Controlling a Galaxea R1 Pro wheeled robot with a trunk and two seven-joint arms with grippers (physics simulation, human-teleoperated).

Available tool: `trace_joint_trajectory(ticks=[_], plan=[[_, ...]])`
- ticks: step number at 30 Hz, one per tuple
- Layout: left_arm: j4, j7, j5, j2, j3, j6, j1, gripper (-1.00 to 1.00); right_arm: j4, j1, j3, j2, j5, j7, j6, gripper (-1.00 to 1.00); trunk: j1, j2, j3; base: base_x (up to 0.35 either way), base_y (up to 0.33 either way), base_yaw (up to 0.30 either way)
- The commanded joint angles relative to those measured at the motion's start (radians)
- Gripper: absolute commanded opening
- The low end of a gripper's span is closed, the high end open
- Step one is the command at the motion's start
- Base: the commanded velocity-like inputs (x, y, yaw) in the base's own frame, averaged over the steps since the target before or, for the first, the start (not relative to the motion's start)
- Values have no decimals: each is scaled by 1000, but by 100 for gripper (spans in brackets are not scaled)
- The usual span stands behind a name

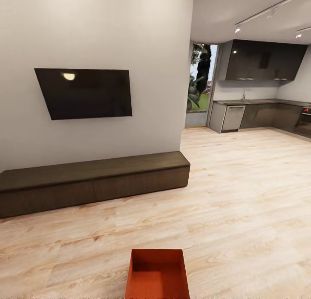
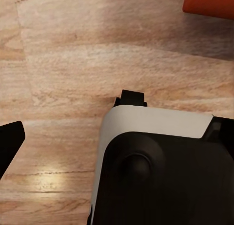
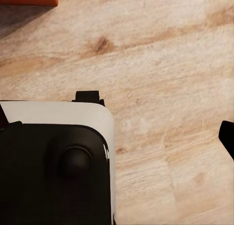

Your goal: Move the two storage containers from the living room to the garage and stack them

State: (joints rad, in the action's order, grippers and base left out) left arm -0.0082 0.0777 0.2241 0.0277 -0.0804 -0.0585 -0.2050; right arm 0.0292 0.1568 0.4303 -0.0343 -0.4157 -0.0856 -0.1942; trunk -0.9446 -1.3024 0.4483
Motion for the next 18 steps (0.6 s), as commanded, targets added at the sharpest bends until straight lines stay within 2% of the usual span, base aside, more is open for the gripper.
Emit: trace_joint_trajectory(ticks=[1,18], plan=[[1,2,9,0,-9,-3,-1,100,3,1,8,1,-8,0,-5,100,0,-1,3,0,0,0],[1,2,9,0,-9,-3,-1,100,3,1,8,-1,-8,0,-5,100,0,-1,30,0,0,0]])
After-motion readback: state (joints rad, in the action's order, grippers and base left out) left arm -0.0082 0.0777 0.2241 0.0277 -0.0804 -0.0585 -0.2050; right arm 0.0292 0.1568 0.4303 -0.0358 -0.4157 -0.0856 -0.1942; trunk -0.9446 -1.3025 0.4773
